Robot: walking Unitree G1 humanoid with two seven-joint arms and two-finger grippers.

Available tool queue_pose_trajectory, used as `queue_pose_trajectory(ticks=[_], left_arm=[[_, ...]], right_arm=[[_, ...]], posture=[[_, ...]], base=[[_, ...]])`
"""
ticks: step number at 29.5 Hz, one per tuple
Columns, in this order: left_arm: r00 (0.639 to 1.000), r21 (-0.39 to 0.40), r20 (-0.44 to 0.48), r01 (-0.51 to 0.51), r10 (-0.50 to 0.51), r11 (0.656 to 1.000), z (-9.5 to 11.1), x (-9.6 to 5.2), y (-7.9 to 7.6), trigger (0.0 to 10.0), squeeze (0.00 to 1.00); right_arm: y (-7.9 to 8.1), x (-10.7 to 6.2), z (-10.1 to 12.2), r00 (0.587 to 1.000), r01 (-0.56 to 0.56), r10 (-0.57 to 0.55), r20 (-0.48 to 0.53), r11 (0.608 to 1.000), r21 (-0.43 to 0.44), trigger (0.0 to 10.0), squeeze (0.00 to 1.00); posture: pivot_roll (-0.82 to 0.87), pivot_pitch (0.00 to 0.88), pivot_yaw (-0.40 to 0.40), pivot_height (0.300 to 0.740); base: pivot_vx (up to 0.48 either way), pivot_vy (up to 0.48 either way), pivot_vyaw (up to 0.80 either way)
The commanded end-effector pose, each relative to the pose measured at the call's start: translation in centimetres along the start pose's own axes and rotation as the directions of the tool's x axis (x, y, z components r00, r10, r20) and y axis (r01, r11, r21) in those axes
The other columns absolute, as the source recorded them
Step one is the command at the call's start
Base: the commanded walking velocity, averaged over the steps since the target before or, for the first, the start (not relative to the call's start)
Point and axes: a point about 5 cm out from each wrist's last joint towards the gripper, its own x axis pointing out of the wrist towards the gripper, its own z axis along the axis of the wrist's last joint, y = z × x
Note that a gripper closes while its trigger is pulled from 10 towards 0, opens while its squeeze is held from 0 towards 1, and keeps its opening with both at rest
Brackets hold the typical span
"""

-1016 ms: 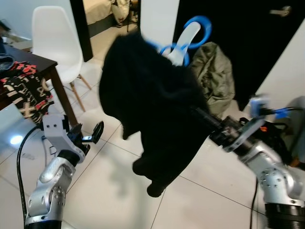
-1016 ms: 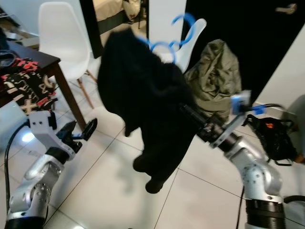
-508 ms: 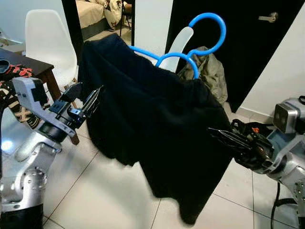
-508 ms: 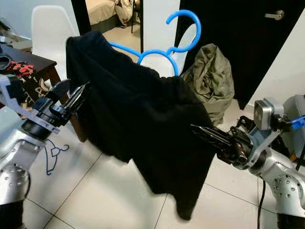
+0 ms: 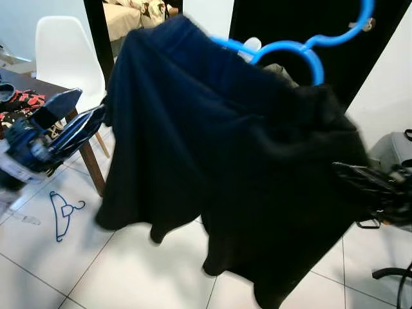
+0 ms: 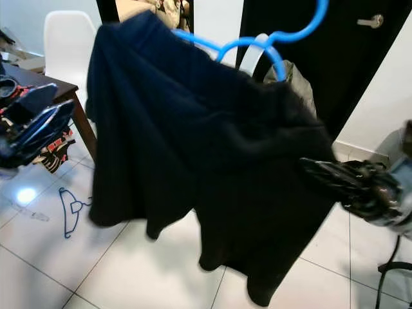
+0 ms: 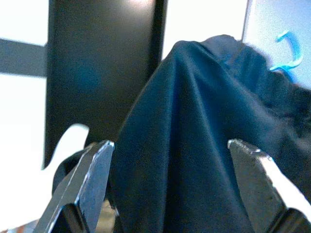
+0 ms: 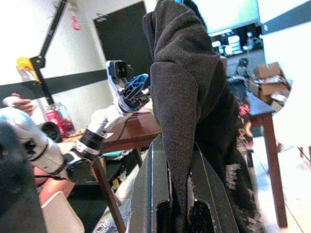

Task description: Hang hanger

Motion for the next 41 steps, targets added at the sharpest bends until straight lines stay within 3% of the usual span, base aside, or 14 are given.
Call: queue_pose_trajectory(ticks=[1,16,26,27,28,41], left_arm=[[0.998,-0.001,-0.026,0.055,-0.055,0.998,0.3,0.1,-0.5,10.0,0.0],[0.987,-0.005,-0.04,0.153,-0.153,0.988,1.4,1.3,-0.5,10.0,0.0],[0.985,-0.019,-0.05,0.164,-0.165,0.986,1.5,1.2,-0.6,10.0,0.0],[0.983,-0.034,-0.061,0.172,-0.174,0.985,1.3,1.2,-0.6,7.7,0.0],[0.979,-0.056,-0.069,0.186,-0.189,0.981,1.0,1.2,-0.8,0.0,0.0],[0.974,-0.107,-0.079,0.205,-0.214,0.973,0.3,1.0,-1.2,0.0,0.0]], right_arm=[[0.8,0.5,0.8,0.997,-0.072,0.073,0.011,0.997,-0.026,10.0,0.0],[1.7,1.3,0.8,0.986,-0.154,0.154,-0.062,0.988,0.007,10.0,0.0],[2.0,1.5,1.1,0.983,-0.172,0.172,-0.065,0.985,0.007,10.0,0.0],[2.1,1.6,1.3,0.982,-0.176,0.175,-0.063,0.984,0.003,10.0,0.0],[2.0,1.6,1.4,0.983,-0.175,0.175,-0.054,0.985,-0.003,10.0,0.0],[1.9,1.9,2.0,0.986,-0.169,0.169,-0.014,0.985,-0.028,10.0,0.0]], posture=[[0.02,0.045,-0.048,0.74],[0.01,0.045,-0.038,0.74],[0.01,0.047,-0.036,0.74],[0.01,0.047,-0.036,0.74],[0.01,0.047,-0.036,0.74],[0.01,0.051,-0.033,0.74]], base=[[0.0,0.0,0.0],[0.0,0.0,0.0],[0.0,0.0,0.0],[0.0,0.0,0.0],[0.0,0.0,0.0],[0.0,0.0,0.0]])
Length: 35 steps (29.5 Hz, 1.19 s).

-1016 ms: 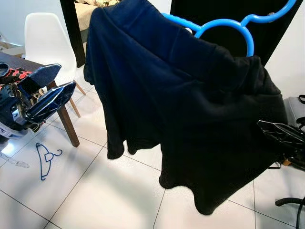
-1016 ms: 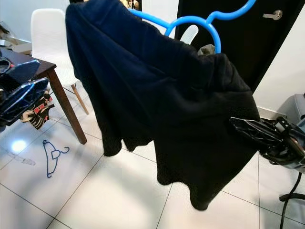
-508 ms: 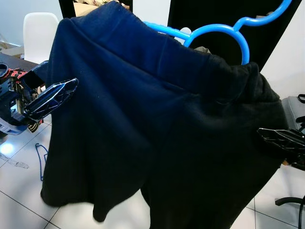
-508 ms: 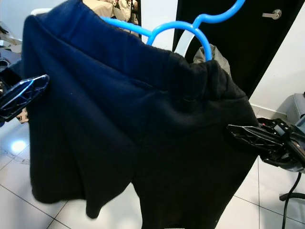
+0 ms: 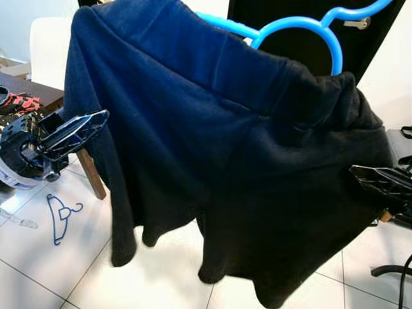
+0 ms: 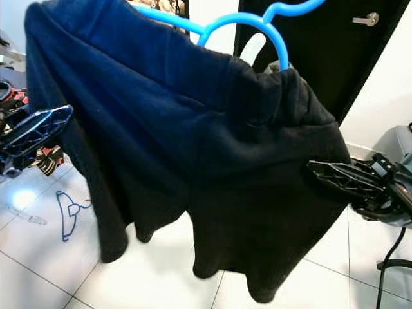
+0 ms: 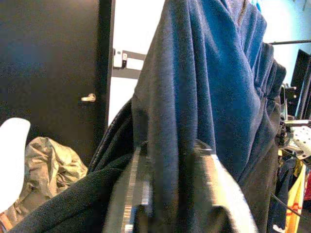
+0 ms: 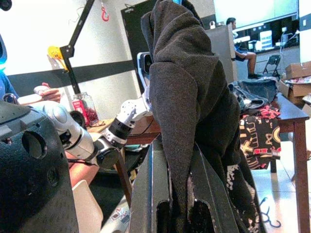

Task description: Hang hanger

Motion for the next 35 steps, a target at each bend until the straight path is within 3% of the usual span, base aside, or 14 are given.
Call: queue_pose_trajectory(ticks=[1,6,8,13,16,18,19,21,22,24,25,26,30,35], left_arm=[[0.999,-0.008,-0.02,0.026,-0.026,1.0,0.0,0.1,-0.3,0.0,0.0],[1.0,-0.01,-0.013,0.014,-0.014,1.0,-0.1,0.2,-0.2,0.0,0.0],[0.996,0.038,0.029,-0.084,0.083,0.996,0.2,0.1,0.7,0.0,0.0],[0.986,0.072,0.061,-0.158,0.154,0.985,0.6,-0.2,1.3,0.0,0.0],[0.953,0.127,0.128,-0.29,0.274,0.949,1.7,-0.8,2.8,0.0,0.0],[0.876,0.177,0.225,-0.467,0.427,0.866,3.6,-2.1,4.7,0.0,0.0],[0.876,0.177,0.225,-0.467,0.427,0.866,3.6,-2.1,4.7,0.0,0.0],[0.802,0.19,0.296,-0.582,0.519,0.791,5.0,-3.2,5.8,0.0,0.0],[0.802,0.19,0.296,-0.582,0.519,0.791,5.0,-3.2,5.8,0.0,0.0],[0.76,0.176,0.325,-0.633,0.562,0.754,5.2,-3.9,6.2,0.0,0.0],[0.76,0.176,0.325,-0.633,0.562,0.754,5.2,-3.9,6.2,0.0,0.0],[0.764,0.142,0.31,-0.626,0.566,0.767,4.1,-3.6,5.9,0.0,0.0],[0.819,0.076,0.232,-0.554,0.525,0.829,0.6,-1.7,4.7,0.0,0.0],[0.848,0.008,0.192,-0.505,0.494,0.863,-1.8,-0.3,3.7,0.0,0.0]], right_arm=[[0.5,0.2,1.0,0.999,-0.039,0.04,0.033,0.998,-0.044,10.0,0.0],[0.1,0.2,1.2,0.999,0.001,0.002,0.05,0.998,-0.067,10.0,0.0],[-1.5,0.0,0.5,0.988,0.141,-0.134,0.074,0.986,-0.094,10.0,0.0],[-2.1,-0.2,-0.5,0.979,0.199,-0.196,0.05,0.976,-0.083,10.0,0.0],[-2.9,-0.9,-1.9,0.958,0.285,-0.285,0.004,0.957,-0.06,10.0,0.0],[-3.6,-1.8,-3.5,0.928,0.365,-0.367,-0.058,0.93,-0.04,10.0,0.0],[-3.6,-1.8,-3.5,0.928,0.365,-0.367,-0.058,0.93,-0.04,10.0,0.0],[-4.4,-2.6,-3.9,0.888,0.453,-0.455,-0.064,0.89,-0.052,10.0,0.0],[-4.4,-2.6,-3.9,0.888,0.453,-0.455,-0.064,0.89,-0.052,10.0,0.0],[-5.7,-3.2,-3.8,0.832,0.554,-0.555,-0.002,0.831,-0.043,10.0,0.0],[-5.7,-3.2,-3.8,0.832,0.554,-0.555,-0.002,0.831,-0.043,10.0,0.0],[-6.4,-3.1,-3.9,0.793,0.608,-0.606,0.063,0.793,-0.02,10.0,0.0],[-7.2,-2.0,-4.2,0.761,0.638,-0.63,0.155,0.77,0.002,10.0,0.0],[-7.7,-1.2,-4.0,0.736,0.648,-0.634,0.237,0.761,0.023,10.0,0.0]], posture=[[0.01,0.051,-0.033,0.74],[0.01,0.051,-0.033,0.74],[0.01,0.052,-0.037,0.74],[0.01,0.053,-0.037,0.74],[0.01,0.053,-0.038,0.74],[0.01,0.055,-0.039,0.74],[0.01,0.055,-0.039,0.74],[0.01,0.055,-0.039,0.74],[0.01,0.055,-0.039,0.74],[0.01,0.054,-0.039,0.74],[0.01,0.054,-0.039,0.74],[0.01,0.055,-0.039,0.74],[0.02,0.056,-0.036,0.74],[0.02,0.057,-0.034,0.74]], base=[[0.0,0.0,0.0],[0.0,0.0,0.0],[0.0,0.0,0.0],[0.0,0.0,0.0],[0.0,0.0,0.0],[0.0,0.0,0.0],[0.0,0.0,0.0],[0.0,0.0,0.0],[0.0,0.0,0.0],[0.0,0.0,0.0],[0.0,0.0,0.0],[0.0,0.0,0.0],[0.0,0.0,0.0],[0.0,0.0,0.0]])
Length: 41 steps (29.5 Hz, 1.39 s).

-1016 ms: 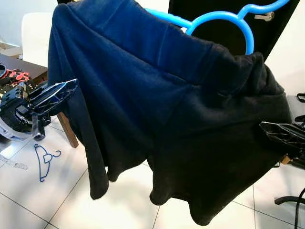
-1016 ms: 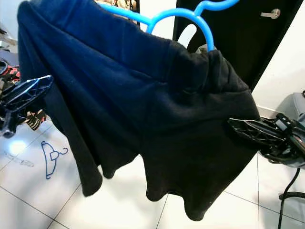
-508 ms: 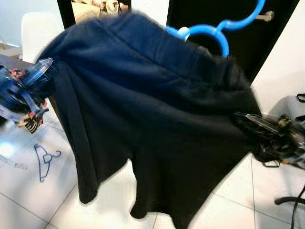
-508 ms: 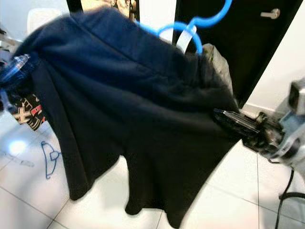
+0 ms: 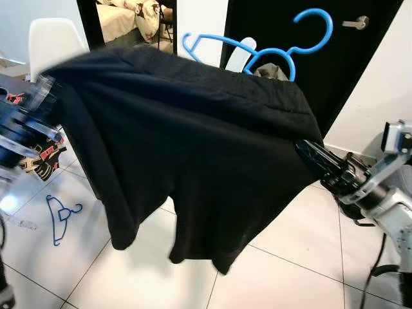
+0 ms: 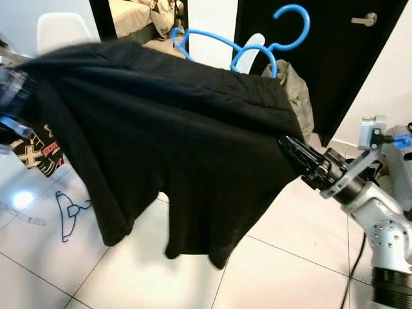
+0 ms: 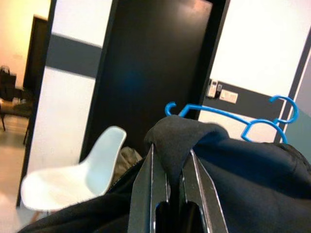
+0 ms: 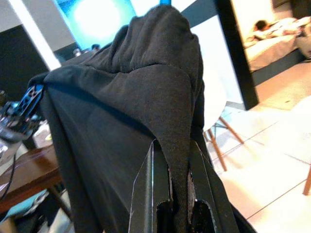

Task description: Hang hanger

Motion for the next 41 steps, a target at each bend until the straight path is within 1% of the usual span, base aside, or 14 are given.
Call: queue_pose_trajectory(ticks=[1,8,14,15,17,20,21,27,29,33,37,39,40,41], left_arm=[[0.997,-0.113,-0.053,0.052,-0.058,0.992,-3.5,0.2,-2.9,0.0,0.0],[0.984,-0.239,-0.121,0.099,-0.13,0.966,-7.7,0.3,-6.3,0.0,0.0],[0.981,-0.267,-0.129,0.108,-0.146,0.958,-8.5,0.5,-7.2,0.2,0.0],[0.981,-0.262,-0.122,0.114,-0.151,0.958,-8.0,0.5,-6.9,9.5,0.0],[0.98,-0.257,-0.111,0.13,-0.163,0.958,-7.2,0.4,-6.4,10.0,0.0],[0.98,-0.251,-0.093,0.147,-0.175,0.957,-6.1,0.3,-6.0,10.0,0.06],[0.977,-0.258,-0.071,0.179,-0.203,0.95,-4.9,0.0,-5.5,10.0,1.0],[0.954,-0.259,-0.052,0.273,-0.295,0.927,-2.9,-0.9,-5.6,10.0,1.0],[0.924,-0.271,-0.085,0.337,-0.372,0.902,-2.2,-2.2,-5.8,10.0,1.0],[0.918,-0.269,-0.125,0.333,-0.375,0.904,-2.4,-3.0,-5.5,10.0,1.0],[0.932,-0.22,-0.218,0.244,-0.291,0.945,-3.7,-3.8,-4.5,10.0,1.0],[0.914,-0.161,-0.325,0.2,-0.243,0.966,-5.1,-4.1,-4.3,10.0,1.0],[0.869,-0.08,-0.457,0.171,-0.188,0.982,-6.8,-4.3,-4.0,10.0,1.0],[0.869,-0.08,-0.457,0.171,-0.188,0.982,-6.8,-4.3,-4.0,10.0,1.0]], right_arm=[[0.6,0.8,2.1,0.98,0.0,0.0,0.201,1.0,0.0,10.0,0.0],[3.0,2.8,2.2,0.958,-0.142,0.133,0.252,0.99,0.019,10.0,0.0],[5.4,3.6,-1.1,0.963,-0.268,0.269,0.017,0.962,-0.054,10.0,0.0],[5.5,3.5,-2.1,0.961,-0.273,0.269,-0.058,0.959,-0.08,10.0,0.0],[5.0,3.4,-2.5,0.965,-0.251,0.241,-0.101,0.963,-0.099,10.0,0.0],[4.4,3.1,-2.7,0.97,-0.223,0.208,-0.123,0.967,-0.12,10.0,0.0],[3.9,2.9,-2.5,0.975,-0.197,0.179,-0.131,0.971,-0.137,10.0,0.0],[3.2,2.6,-1.9,0.983,-0.161,0.144,-0.115,0.974,-0.158,10.0,0.0],[2.8,2.7,-1.5,0.99,-0.125,0.113,-0.081,0.978,-0.165,10.0,0.0],[2.5,2.9,-1.4,0.995,-0.09,0.082,-0.054,0.981,-0.171,10.0,0.0],[1.5,3.4,-1.6,1.0,0.004,-0.006,-0.014,0.987,-0.16,10.0,0.0],[1.1,3.9,-2.2,0.999,0.049,-0.052,-0.016,0.988,-0.148,10.0,0.0],[1.0,4.1,-2.7,0.997,0.061,-0.068,-0.042,0.987,-0.148,10.0,0.0],[1.0,4.1,-2.7,0.997,0.061,-0.068,-0.042,0.987,-0.148,10.0,0.0]], posture=[[0.02,0.058,-0.034,0.74],[0.01,0.058,-0.031,0.74],[0.02,0.057,-0.03,0.74],[0.02,0.057,-0.031,0.74],[0.02,0.059,-0.031,0.74],[0.02,0.059,-0.032,0.74],[0.03,0.059,-0.033,0.74],[0.03,0.058,-0.033,0.74],[0.03,0.057,-0.035,0.74],[0.03,0.057,-0.039,0.74],[0.03,0.06,-0.042,0.74],[0.04,0.059,-0.045,0.74],[0.04,0.06,-0.046,0.74],[0.04,0.06,-0.046,0.74]], base=[[0.0,0.0,0.0],[0.0,0.0,0.0],[0.0,0.0,0.0],[0.0,0.0,0.0],[0.0,0.0,0.0],[0.0,0.0,0.0],[0.0,0.0,0.0],[0.0,0.0,0.0],[0.0,0.0,0.0],[0.0,0.0,0.0],[0.0,0.0,0.0],[0.0,0.0,0.0],[0.0,0.0,0.0],[0.0,0.0,0.0]])
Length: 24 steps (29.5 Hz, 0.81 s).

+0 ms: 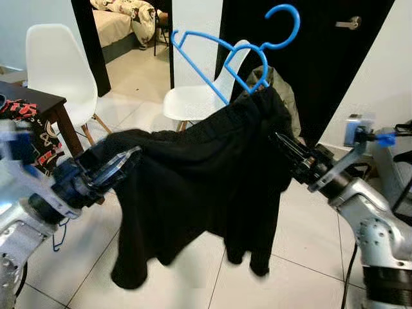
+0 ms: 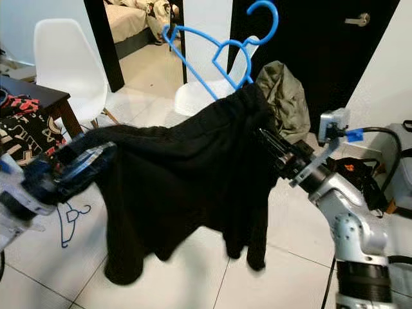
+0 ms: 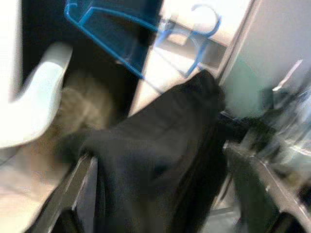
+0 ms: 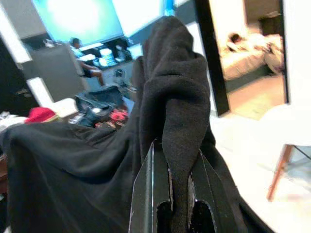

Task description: Hang hanger

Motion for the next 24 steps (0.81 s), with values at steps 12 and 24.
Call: queue_pose_trajectory(ticks=[12,24], left_arm=[[0.822,0.368,-0.518,-0.037,0.238,0.929,-5.8,-0.4,2.0,10.0,0.0],[0.873,0.253,-0.245,-0.363,0.422,0.897,-8.6,1.8,1.9,10.0,0.0]], right_arm=[[0.0,0.7,-1.7,0.996,0.068,-0.07,-0.055,0.997,-0.031,10.0,0.0],[0.6,0.3,-7.4,0.969,0.13,-0.14,-0.205,0.99,-0.059,10.0,0.0]], posture=[[0.03,0.054,-0.046,0.74],[0.04,0.054,-0.038,0.74]], base=[[0.0,0.0,0.0],[0.0,0.0,0.58]])
